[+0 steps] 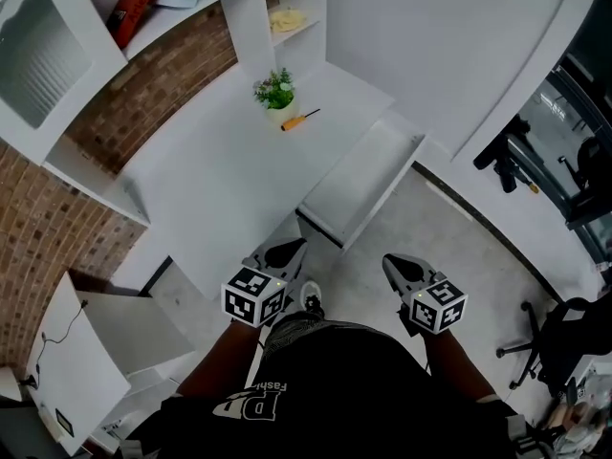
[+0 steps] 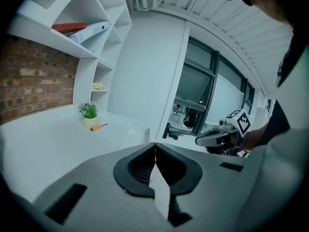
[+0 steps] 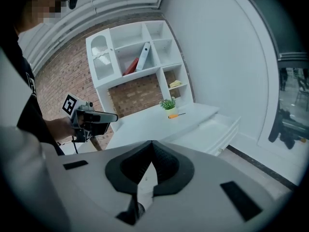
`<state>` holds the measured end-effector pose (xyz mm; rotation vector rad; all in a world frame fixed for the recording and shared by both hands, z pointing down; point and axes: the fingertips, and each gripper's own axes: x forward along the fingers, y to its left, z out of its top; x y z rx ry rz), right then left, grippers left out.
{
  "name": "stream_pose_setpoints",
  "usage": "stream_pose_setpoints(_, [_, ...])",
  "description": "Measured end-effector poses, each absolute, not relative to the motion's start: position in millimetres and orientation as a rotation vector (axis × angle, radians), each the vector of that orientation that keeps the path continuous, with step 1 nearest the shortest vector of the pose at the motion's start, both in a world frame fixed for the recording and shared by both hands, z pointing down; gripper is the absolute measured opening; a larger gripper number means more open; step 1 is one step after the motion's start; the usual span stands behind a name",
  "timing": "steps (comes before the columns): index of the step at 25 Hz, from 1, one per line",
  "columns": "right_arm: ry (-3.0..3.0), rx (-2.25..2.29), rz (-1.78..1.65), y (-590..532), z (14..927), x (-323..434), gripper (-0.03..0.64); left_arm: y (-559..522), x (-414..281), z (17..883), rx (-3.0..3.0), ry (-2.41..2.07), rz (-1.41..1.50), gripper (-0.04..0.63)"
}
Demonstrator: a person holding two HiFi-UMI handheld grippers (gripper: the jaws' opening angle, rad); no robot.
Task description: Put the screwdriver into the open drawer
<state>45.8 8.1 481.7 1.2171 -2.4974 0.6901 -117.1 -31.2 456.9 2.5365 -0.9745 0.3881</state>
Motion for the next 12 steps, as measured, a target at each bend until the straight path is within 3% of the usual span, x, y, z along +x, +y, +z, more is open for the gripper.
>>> stream_pose_setpoints(12, [-2.468, 1.28, 0.666, -87, 481, 11, 0.003, -144, -146, 469, 2.585, -0.938, 0.475, 0.018])
